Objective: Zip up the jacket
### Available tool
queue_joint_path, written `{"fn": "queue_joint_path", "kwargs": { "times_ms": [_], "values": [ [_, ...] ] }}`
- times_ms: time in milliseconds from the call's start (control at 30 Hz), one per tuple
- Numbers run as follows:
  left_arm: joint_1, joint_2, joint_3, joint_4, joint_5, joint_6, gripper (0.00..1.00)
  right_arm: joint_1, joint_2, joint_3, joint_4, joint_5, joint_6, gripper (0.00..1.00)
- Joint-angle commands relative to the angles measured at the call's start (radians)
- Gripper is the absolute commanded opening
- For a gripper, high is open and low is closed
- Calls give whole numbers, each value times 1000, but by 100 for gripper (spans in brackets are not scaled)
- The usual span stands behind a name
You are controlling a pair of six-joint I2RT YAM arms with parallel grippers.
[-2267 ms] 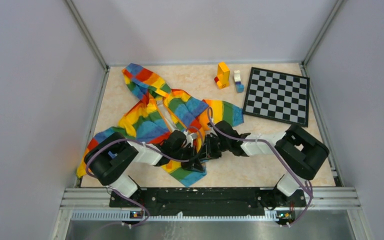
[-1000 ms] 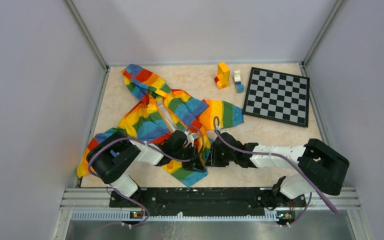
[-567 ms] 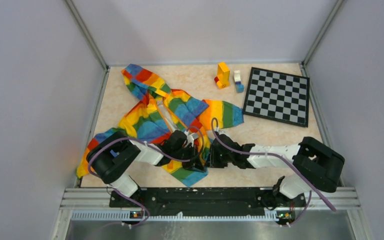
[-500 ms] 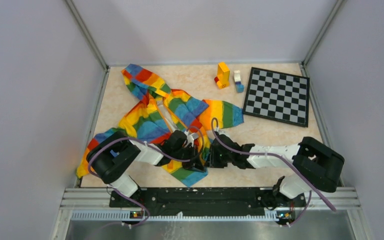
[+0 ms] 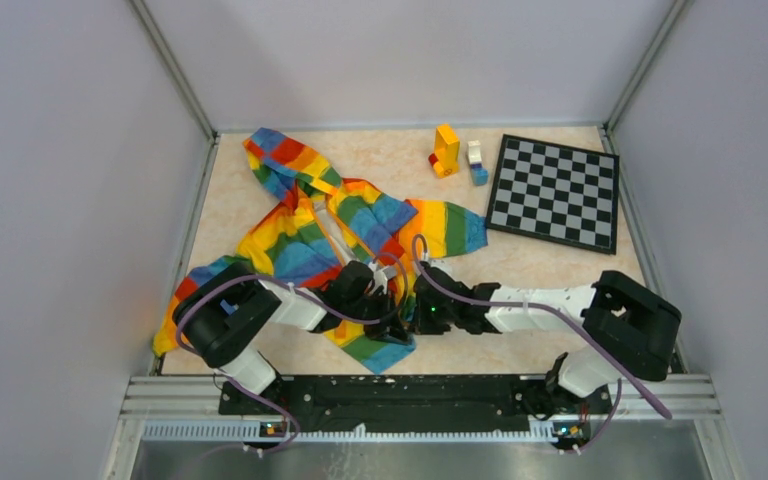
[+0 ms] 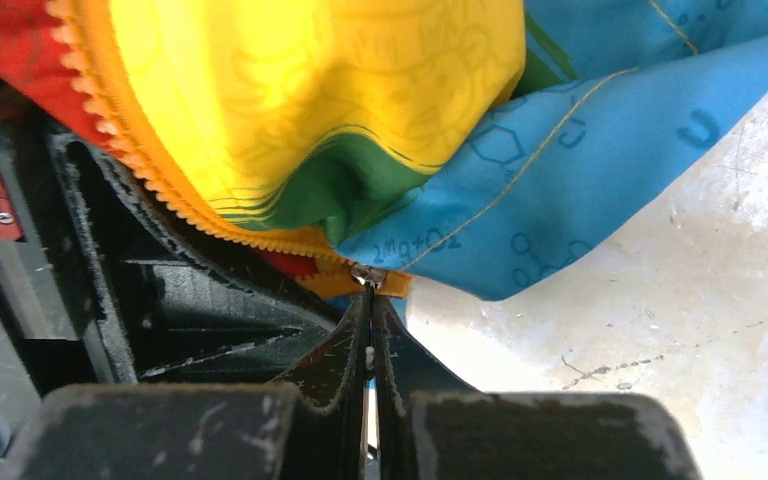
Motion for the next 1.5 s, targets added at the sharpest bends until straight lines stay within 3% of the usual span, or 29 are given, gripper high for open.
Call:
{"fn": "queue_joint_path", "kwargs": {
  "times_ms": [0,167,333,600,733,900,1133,1467],
  "values": [
    [-5,5,-30,-35,-79,23,0,15,-20,81,-45,32,-31,0],
    [-7,3,-34,-33,-81,23,0,9,-51,98,-27,0,-19,0],
    [-6,4,-35,-30,-81,20,0,-26,-53,46,94,-89,53,0],
    [-6,3,-35,-30,-81,20,0,-56,-105,51,18,-124,-17,0],
    [-6,1,-34,-29,-77,19,0,-72,-223,-43,9,-145,-51,24],
    [-6,1,-38,-23,-72,12,0,-137,-288,-198,143,-294,-6,30],
    [-7,14,-43,2,-63,-7,0,-133,-199,-229,259,-405,-10,28],
    [-6,5,-45,1,-59,-9,0,-103,-75,-278,380,-379,17,28]
  ]
}}
